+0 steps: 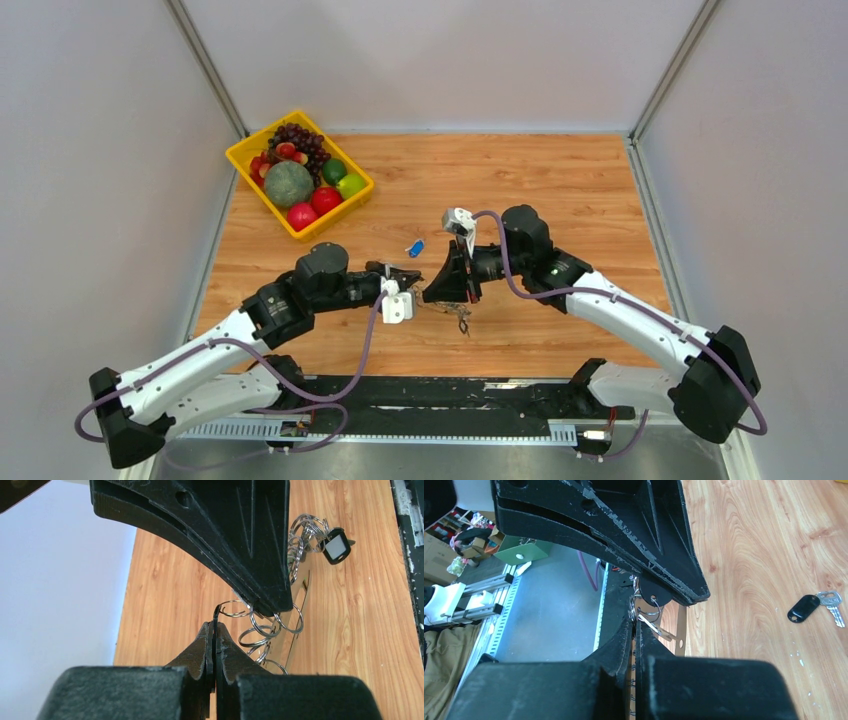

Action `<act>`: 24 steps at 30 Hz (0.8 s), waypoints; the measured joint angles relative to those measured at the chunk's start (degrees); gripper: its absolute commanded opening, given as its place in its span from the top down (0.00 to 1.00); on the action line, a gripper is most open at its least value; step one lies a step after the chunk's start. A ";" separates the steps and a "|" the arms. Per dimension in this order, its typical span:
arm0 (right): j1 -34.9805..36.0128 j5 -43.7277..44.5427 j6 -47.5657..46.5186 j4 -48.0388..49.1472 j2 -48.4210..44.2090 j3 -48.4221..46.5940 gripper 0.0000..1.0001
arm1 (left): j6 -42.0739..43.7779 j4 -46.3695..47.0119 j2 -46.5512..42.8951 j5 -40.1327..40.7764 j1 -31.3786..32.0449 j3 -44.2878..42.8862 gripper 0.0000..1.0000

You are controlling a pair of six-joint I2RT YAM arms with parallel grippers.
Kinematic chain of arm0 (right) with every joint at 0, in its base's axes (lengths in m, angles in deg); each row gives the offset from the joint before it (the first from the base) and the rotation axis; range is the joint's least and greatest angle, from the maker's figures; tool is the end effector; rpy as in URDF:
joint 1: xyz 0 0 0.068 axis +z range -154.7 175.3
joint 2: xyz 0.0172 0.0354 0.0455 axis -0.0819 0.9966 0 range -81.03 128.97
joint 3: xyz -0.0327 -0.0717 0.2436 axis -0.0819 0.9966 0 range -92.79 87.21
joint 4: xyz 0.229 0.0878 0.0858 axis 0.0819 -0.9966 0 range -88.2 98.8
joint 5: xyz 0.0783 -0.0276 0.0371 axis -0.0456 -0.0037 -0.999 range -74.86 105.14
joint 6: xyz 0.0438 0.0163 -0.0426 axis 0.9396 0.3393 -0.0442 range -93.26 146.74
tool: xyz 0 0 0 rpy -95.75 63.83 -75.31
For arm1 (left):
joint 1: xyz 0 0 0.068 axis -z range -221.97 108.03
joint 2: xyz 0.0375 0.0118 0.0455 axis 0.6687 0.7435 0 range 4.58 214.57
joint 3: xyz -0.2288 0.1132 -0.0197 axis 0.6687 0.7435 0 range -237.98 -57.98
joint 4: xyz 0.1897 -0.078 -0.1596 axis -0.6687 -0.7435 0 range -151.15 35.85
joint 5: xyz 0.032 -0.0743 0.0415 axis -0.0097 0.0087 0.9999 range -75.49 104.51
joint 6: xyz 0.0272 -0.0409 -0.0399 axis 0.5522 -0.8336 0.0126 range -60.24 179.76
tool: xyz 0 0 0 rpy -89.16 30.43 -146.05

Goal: Remove the keys from the keyring

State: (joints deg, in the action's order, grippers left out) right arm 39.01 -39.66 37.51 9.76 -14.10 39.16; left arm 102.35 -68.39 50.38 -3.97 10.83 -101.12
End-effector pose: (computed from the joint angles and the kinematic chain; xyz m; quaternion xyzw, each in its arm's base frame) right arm 0.1679 0.2152 0.2870 -0.4632 0.6117 0.5699 0.2941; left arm 0.1140 -0.1757 0.3040 0.6508 0.4630 -0.1808 0.5740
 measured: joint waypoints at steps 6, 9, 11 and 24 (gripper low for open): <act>-0.11 1.60 -0.15 -1.36 -0.50 0.00 1.00 | -0.46 -0.55 1.57 -0.37 -0.02 -0.96 1.00; -0.11 1.99 -0.11 -1.49 -0.57 -0.09 1.00 | -0.07 -0.48 1.38 -0.63 -0.07 -0.96 1.00; -0.02 2.25 0.09 -1.60 -0.55 -0.37 1.00 | 0.17 -0.42 1.09 -0.68 -0.09 -0.92 1.00; 0.24 5.44 2.58 -1.60 0.57 -2.01 1.00 | 2.54 1.77 -1.46 -0.15 -0.44 0.76 1.00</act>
State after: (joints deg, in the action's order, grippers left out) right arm 39.25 -34.22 40.09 8.16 -13.53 37.15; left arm 104.88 -66.62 48.91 -4.13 10.39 -100.35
